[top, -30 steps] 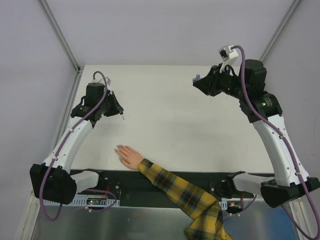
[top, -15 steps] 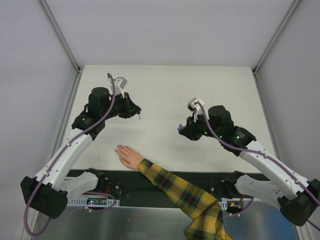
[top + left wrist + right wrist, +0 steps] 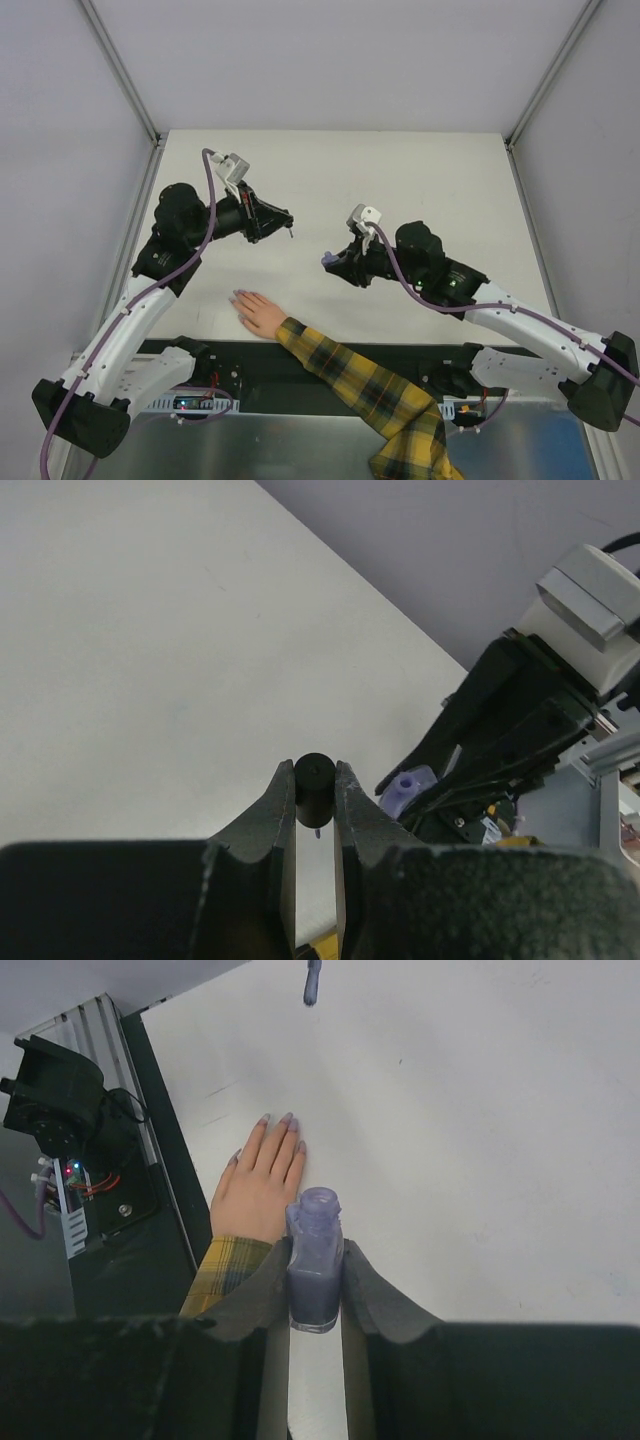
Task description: Paint the nails
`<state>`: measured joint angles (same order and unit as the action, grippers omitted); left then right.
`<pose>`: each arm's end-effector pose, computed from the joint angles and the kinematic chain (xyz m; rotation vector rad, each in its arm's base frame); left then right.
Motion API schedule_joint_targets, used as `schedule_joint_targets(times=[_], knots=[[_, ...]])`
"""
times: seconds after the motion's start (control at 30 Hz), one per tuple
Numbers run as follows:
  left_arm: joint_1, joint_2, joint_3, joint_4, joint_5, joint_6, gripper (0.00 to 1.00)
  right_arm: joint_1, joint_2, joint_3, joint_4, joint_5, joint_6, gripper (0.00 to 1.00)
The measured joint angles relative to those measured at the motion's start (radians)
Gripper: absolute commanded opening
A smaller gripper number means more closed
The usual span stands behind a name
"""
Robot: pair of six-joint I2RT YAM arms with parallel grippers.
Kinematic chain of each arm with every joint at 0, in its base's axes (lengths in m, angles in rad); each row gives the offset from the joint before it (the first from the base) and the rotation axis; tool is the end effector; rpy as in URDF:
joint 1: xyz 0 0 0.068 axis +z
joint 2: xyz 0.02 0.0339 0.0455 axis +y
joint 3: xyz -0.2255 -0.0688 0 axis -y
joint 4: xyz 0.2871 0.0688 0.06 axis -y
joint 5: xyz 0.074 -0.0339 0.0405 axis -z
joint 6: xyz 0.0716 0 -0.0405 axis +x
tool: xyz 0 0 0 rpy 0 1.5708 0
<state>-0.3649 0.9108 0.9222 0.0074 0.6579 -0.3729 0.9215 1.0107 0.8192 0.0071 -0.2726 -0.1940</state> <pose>0.2635 -0.1475 0.3574 0.5398 1.5723 -1.0768 0.1866 0.2777 0.2826 -1.1270 1.4190 0.7629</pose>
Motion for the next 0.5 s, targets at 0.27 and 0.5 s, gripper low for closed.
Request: schedule_joint_targets(times=[0.27, 0.5], knots=[[-0.001, 0.008, -0.035, 0.257, 0.18, -0.17, 0.0, 0.005, 0.002, -0.007, 0.116, -0.028, -0.038, 0.01], [-0.002, 0.099, -0.039, 0.505, 0.217, -0.385, 0.0, 0.006, -0.016, -0.024, 0.182, -0.034, -0.062, 0.01]])
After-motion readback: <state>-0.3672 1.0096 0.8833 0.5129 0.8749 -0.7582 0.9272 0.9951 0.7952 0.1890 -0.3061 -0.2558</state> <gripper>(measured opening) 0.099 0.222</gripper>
